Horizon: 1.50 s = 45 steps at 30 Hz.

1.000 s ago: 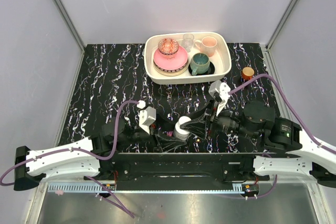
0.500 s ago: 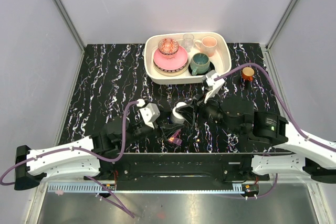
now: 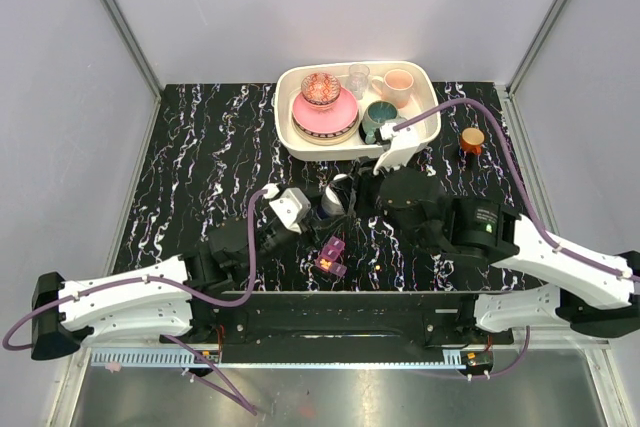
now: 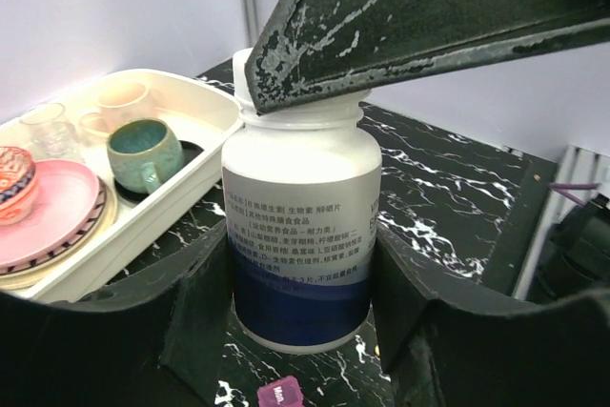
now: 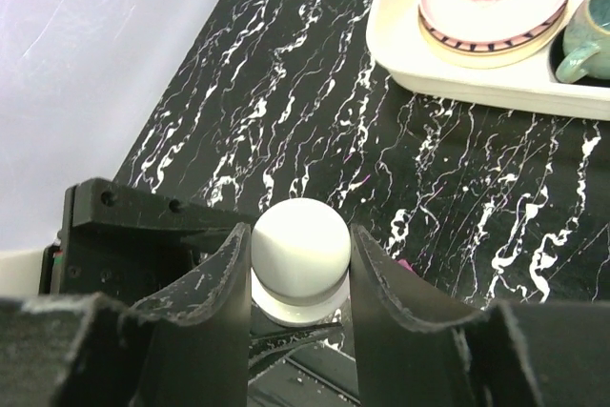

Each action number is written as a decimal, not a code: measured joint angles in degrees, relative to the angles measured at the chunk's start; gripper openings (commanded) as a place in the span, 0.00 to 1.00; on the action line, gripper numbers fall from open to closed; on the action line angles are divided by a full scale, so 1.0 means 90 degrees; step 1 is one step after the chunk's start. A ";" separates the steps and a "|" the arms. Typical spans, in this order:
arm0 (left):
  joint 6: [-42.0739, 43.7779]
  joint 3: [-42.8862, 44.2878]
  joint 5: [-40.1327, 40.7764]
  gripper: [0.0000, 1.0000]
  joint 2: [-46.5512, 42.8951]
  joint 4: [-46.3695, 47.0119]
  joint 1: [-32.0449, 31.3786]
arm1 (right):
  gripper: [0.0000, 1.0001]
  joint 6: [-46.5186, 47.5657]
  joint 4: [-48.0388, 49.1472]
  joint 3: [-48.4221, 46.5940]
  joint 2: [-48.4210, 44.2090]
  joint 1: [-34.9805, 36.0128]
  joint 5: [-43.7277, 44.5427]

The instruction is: Sort the pills into containers

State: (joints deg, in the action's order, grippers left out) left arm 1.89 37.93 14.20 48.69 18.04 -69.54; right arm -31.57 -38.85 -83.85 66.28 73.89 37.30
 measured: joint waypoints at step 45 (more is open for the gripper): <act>0.0109 0.0000 0.0165 0.00 0.0160 0.0920 0.0034 | 0.59 -0.0066 -0.0216 -0.0646 0.0391 0.0049 0.0304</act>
State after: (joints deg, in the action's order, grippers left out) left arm 2.87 37.93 15.68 50.13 26.33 -69.23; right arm -32.16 -40.80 -89.67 69.80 74.32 40.03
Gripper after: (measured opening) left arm 0.569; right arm 0.573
